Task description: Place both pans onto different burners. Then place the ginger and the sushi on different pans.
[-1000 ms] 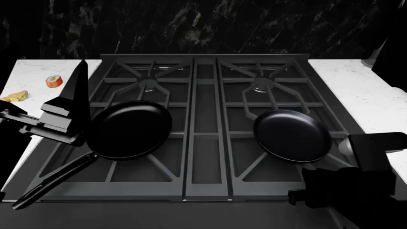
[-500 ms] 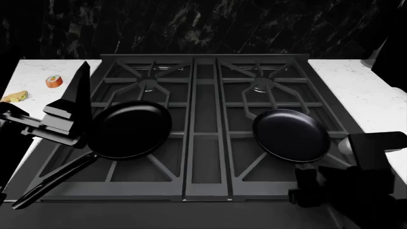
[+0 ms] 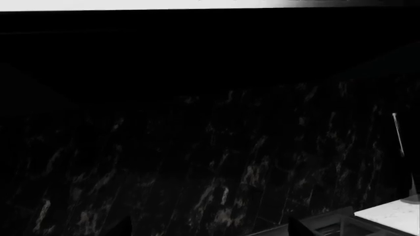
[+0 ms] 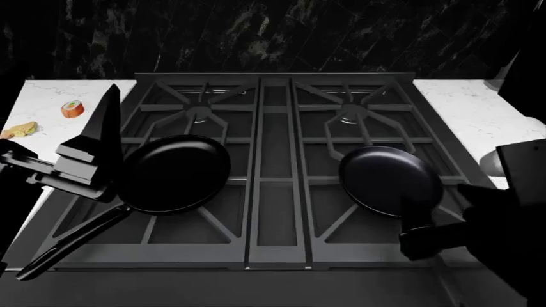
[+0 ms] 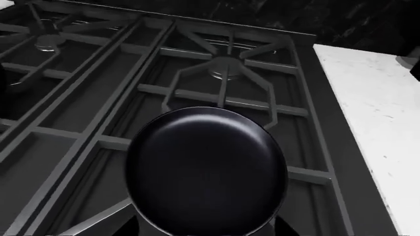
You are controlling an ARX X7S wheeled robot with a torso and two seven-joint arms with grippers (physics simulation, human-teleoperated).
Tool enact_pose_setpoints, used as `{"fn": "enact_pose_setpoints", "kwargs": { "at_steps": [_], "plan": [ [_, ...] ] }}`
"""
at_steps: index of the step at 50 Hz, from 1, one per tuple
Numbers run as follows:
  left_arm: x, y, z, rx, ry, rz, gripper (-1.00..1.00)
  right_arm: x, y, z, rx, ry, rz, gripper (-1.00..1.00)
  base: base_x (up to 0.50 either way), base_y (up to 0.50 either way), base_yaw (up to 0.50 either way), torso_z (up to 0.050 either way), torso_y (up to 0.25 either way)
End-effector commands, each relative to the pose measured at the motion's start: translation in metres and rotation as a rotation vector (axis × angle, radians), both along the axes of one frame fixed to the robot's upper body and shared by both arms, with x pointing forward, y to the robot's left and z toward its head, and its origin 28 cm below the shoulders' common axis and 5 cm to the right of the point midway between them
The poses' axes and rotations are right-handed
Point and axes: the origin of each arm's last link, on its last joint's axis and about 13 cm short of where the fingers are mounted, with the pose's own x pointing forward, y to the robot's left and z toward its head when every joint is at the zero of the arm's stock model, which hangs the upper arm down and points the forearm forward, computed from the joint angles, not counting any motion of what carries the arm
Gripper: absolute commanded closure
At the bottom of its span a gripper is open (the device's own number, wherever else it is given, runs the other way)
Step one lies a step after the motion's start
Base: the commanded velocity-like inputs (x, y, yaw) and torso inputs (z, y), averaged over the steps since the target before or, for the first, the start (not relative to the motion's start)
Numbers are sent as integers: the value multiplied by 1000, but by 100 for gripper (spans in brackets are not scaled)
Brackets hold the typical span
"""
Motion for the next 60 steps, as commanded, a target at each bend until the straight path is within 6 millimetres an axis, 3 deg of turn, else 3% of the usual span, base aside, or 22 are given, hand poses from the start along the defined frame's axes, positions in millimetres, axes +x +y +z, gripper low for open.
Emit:
{"fn": "enact_pose_setpoints", "kwargs": {
  "at_steps": [1, 7, 18, 33, 60],
  "plan": [
    [0, -1, -2, 1, -9, -8, -100, -9, 9, 27, -103, -140, 34, -100, 0, 0, 0, 0, 0],
    [0, -3, -5, -2, -9, -10, -100, -4, 16, 34, -96, -269, 51, -100, 0, 0, 0, 0, 0],
    [14, -8, -6, -36, 0, 27, -100, 5, 20, 28, -45, -429, 54, -100, 0, 0, 0, 0, 0],
    [18, -7, -4, -26, 4, 42, -100, 15, 26, 37, -32, -459, 93, -100, 0, 0, 0, 0, 0],
    [22, -9, -1, -62, 0, 19, -100, 22, 32, 39, -43, -492, 139, -100, 1, 500, 0, 0, 0]
  ]
}}
